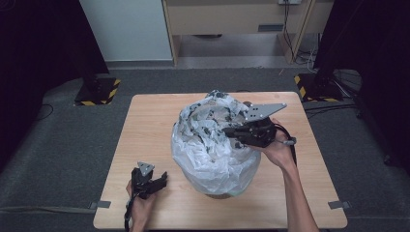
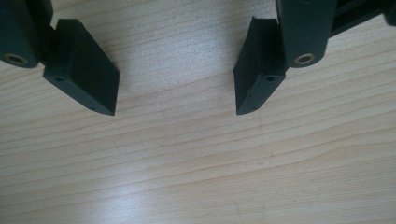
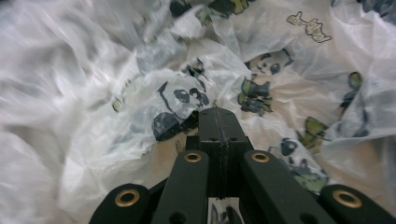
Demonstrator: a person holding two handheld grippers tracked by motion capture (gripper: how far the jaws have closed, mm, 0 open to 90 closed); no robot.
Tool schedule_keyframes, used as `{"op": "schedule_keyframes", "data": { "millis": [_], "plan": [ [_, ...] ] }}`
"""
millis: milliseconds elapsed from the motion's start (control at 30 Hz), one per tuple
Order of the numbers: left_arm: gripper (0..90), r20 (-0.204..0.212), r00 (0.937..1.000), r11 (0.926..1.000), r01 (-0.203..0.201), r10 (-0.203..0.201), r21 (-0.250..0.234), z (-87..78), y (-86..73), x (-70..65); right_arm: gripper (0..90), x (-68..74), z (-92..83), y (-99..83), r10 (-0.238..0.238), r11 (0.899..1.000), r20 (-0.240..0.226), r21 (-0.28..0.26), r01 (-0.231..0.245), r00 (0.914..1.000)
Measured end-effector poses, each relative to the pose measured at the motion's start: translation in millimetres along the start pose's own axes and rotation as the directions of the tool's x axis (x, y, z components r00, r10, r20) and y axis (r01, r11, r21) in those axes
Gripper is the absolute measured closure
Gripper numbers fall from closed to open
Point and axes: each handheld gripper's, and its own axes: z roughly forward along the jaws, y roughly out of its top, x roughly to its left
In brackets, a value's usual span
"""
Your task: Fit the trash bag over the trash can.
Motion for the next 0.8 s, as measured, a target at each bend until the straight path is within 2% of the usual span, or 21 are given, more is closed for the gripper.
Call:
{"op": "schedule_keyframes", "data": {
  "millis": [167, 267, 367, 467, 533, 600, 667, 767, 800],
  "plan": [
    [30.7, 0.0, 1.0, 1.0, 0.0, 0.0, 0.0, 0.0, 0.0, -0.1, 90.0, 1.0, -3.3, 0.8, -0.006, 1.0, -0.005, -0.018, 0.006, 1.0],
    [30.7, 0.0, 1.0, 1.0, 0.0, 0.0, -0.001, 0.0, 0.0, -0.1, 90.0, 5.7, -11.6, 6.1, -0.023, 0.995, -0.018, -0.095, 0.022, 0.9996],
    [30.7, 0.0, 1.0, 1.0, 0.0, 0.0, 0.0, 0.0, 0.0, -0.1, 90.0, 12.1, -19.6, 14.8, -0.041, 0.985, -0.01, -0.17, 0.039, 0.9991],
    [30.7, 0.001, 1.0, 1.0, 0.0, 0.0, 0.0, 0.1, 0.1, 0.0, 90.0, 16.9, -25.2, 26.9, -0.052, 0.969, 0.005, -0.242, 0.052, 0.9986],
    [30.7, 0.001, 1.0, 1.0, 0.0, 0.0, 0.0, 0.1, 0.1, 0.0, 90.0, 19.1, -25.3, 35.8, -0.057, 0.959, -0.006, -0.278, 0.053, 0.9984],
    [30.7, 0.001, 1.0, 1.0, 0.0, 0.0, 0.0, 0.2, 0.1, 0.0, 90.0, 21.2, -22.0, 44.5, -0.062, 0.963, -0.005, -0.263, 0.059, 0.998],
    [30.7, 0.002, 1.0, 1.0, -0.001, 0.001, 0.0, 0.2, 0.2, 0.0, 90.0, 21.7, -16.3, 50.3, -0.074, 0.96, -0.021, -0.274, 0.066, 0.997],
    [30.8, 0.002, 1.0, 1.0, -0.001, 0.001, 0.0, 0.2, 0.2, 0.1, 90.0, 21.8, -6.9, 56.7, -0.071, 0.961, -0.048, -0.272, 0.055, 0.9963],
    [30.7, 0.002, 1.0, 1.0, -0.001, 0.001, 0.0, 0.2, 0.2, 0.0, 90.0, 22.0, -4.1, 58.2, -0.071, 0.962, -0.045, -0.266, 0.057, 0.9965]
  ]
}}
